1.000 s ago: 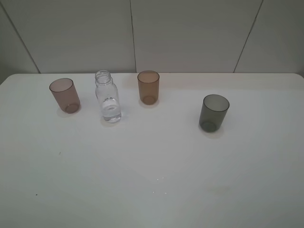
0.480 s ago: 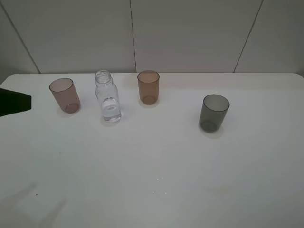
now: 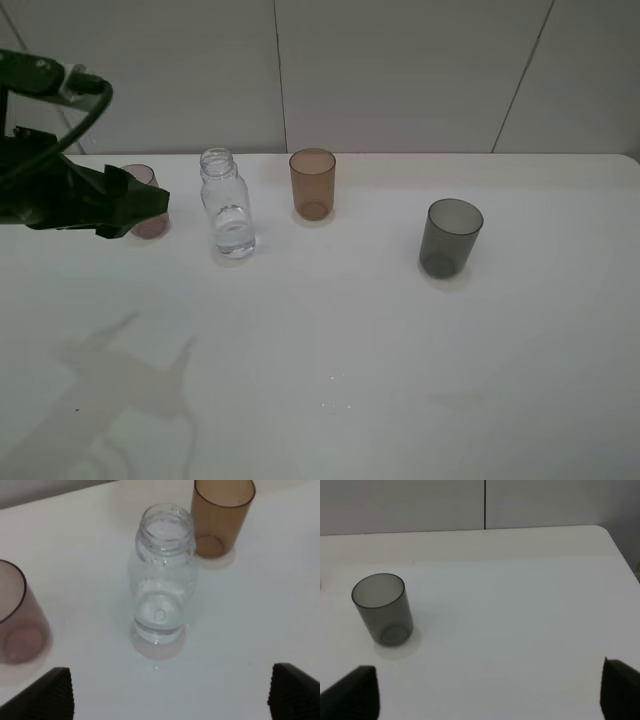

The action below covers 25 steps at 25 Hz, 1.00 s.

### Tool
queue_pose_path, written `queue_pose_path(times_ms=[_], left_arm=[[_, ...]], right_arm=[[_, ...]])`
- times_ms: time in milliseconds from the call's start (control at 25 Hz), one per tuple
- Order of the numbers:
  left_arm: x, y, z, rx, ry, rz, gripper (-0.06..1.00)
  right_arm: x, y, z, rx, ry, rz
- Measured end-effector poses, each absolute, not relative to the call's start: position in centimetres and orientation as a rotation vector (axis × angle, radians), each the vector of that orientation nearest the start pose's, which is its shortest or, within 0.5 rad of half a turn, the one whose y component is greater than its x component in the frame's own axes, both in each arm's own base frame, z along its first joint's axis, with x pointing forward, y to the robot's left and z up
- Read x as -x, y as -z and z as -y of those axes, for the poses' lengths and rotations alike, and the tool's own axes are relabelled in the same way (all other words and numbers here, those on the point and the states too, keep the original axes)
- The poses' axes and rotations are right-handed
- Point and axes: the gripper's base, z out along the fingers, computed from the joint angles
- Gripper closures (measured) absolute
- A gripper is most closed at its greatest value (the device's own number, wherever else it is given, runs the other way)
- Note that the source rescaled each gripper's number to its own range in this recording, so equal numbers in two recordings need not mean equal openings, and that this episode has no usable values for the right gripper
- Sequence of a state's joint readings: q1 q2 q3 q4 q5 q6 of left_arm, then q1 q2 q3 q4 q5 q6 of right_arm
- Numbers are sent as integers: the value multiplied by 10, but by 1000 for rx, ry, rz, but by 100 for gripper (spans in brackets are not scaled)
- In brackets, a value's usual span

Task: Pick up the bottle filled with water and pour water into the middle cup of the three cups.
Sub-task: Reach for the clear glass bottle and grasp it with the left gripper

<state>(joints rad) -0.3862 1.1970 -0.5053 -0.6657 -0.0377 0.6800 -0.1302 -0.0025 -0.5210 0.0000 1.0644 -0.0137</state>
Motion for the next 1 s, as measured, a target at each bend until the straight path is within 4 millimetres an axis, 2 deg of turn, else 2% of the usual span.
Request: queue_pose_path(times_ms=[160,360,480,760,1000], left_arm=[[-218,-194,104,-428,103,-2065,-6],[-221,-163,114,-326,49,-2032,-6],[-226,-150,116,-271,46,-2020,-6],[-236,-131,128,-277,146,-1902,-6],[-242,-114,129,-254,121,-1794,-6]], right_arm=[[8,-283,-1,-118,91,-2022],[8,-283,-1,-118,91,-2022],[8,-283,-1,-118,91,-2022],[8,-283,-1,-118,91,-2022],[8,-283,-1,-118,91,-2022]])
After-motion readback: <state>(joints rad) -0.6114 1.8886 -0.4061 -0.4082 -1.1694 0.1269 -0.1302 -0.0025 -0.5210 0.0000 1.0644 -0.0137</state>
